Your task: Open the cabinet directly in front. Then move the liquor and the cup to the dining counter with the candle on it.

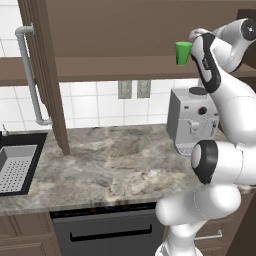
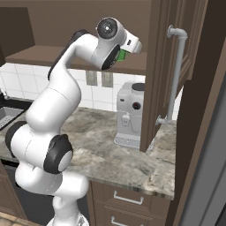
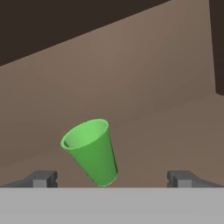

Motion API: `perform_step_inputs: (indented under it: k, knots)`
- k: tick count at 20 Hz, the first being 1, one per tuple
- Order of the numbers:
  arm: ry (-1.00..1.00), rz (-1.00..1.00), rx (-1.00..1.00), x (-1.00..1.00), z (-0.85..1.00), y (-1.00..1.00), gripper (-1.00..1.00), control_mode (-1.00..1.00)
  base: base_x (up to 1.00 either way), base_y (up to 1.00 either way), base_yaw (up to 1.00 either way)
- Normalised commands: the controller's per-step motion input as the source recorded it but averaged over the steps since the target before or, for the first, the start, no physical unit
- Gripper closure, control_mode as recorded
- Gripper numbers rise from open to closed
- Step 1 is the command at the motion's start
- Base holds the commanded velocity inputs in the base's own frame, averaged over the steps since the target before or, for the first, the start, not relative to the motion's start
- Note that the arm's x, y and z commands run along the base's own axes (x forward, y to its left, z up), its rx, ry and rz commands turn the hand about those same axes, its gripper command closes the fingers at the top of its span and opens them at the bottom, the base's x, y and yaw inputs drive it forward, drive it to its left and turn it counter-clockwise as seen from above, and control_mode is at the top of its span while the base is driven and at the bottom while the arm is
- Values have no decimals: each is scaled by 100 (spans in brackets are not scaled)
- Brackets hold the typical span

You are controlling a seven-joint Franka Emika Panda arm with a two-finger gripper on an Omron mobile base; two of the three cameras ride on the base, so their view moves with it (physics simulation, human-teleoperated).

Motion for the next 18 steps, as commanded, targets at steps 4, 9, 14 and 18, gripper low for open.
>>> perform_step_inputs:
  k: [4,9,14,18]
  knots:
    - [1,0,0,0,-33,-9,-100,-100,0,0,0]
    - [2,0,0,0,-16,-9,-100,-100,0,0,0]
    - [0,0,3,0,9,-10,-100,-100,0,0,0]
    - [-1,0,4,0,29,-3,-100,-100,0,0,0]
